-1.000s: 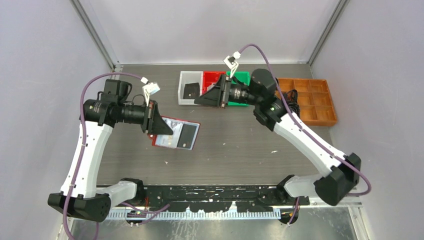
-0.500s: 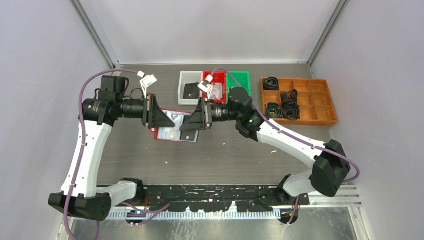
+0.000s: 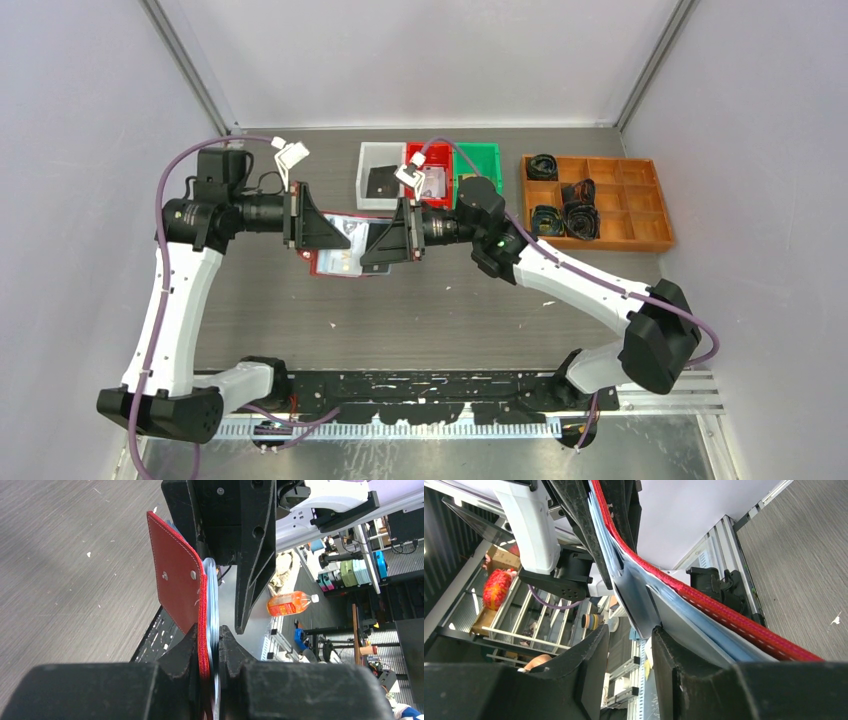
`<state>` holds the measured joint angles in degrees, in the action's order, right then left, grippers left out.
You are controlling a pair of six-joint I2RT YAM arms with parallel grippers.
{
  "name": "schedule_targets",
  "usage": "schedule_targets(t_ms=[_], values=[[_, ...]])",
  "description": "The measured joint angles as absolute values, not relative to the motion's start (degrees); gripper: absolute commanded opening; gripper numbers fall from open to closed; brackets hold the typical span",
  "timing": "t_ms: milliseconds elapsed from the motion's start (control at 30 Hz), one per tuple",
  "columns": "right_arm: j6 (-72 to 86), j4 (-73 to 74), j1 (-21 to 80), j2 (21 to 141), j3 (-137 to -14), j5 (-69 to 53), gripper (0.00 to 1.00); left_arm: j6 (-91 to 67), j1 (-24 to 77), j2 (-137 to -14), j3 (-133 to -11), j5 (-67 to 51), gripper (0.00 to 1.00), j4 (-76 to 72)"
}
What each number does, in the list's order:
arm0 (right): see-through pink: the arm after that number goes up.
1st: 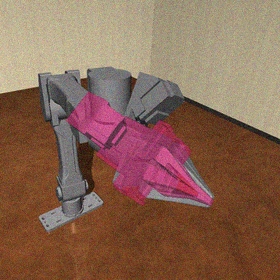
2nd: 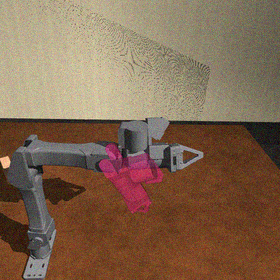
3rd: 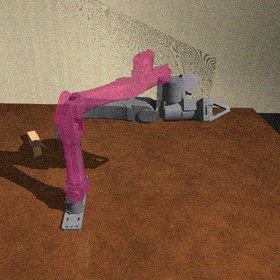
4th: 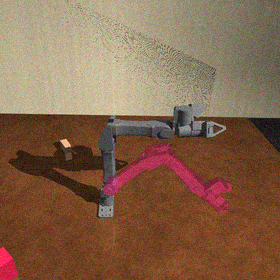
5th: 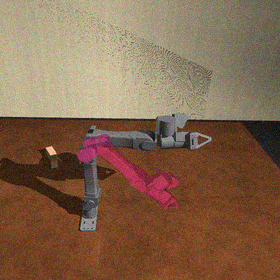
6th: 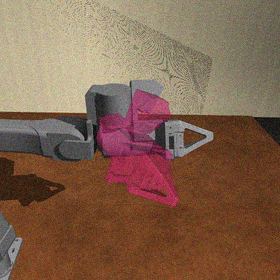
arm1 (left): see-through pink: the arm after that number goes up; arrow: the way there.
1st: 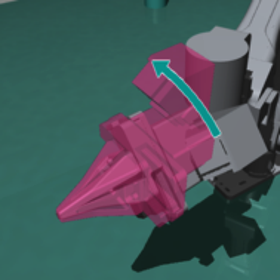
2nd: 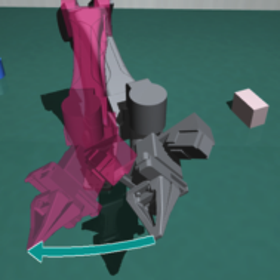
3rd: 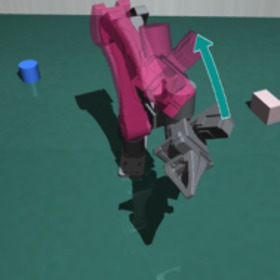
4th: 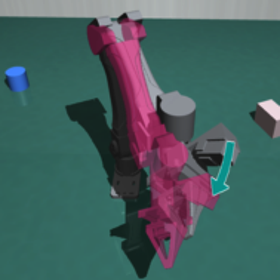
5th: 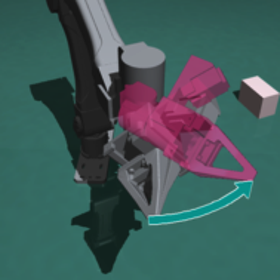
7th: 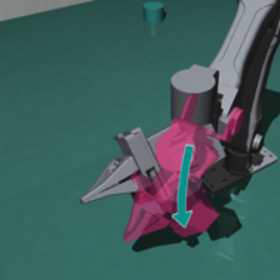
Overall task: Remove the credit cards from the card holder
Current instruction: Remove the credit card from the card holder.
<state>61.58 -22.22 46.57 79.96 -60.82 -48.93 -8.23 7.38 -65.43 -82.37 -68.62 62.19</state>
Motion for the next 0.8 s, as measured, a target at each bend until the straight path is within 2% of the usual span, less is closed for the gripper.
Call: schedule_targets(t_ms=[300,467,800], values=[[63.44,-26.28,46.54,80.42,-60.84,-48.93,0.18,-12.12,7.29,-63.26,-79.64,-69.93,0.12,58.08],[65.82,-29.58,46.44,81.49,-60.29,-50.09,0.01,-12.93,6.94,-63.09,-79.42,-70.19,0.2,57.08],[66.15,-34.33,45.06,76.99,-53.34,-47.83,0.01,-9.89,6.92,-63.92,-79.9,-70.81,0.18,61.23]])
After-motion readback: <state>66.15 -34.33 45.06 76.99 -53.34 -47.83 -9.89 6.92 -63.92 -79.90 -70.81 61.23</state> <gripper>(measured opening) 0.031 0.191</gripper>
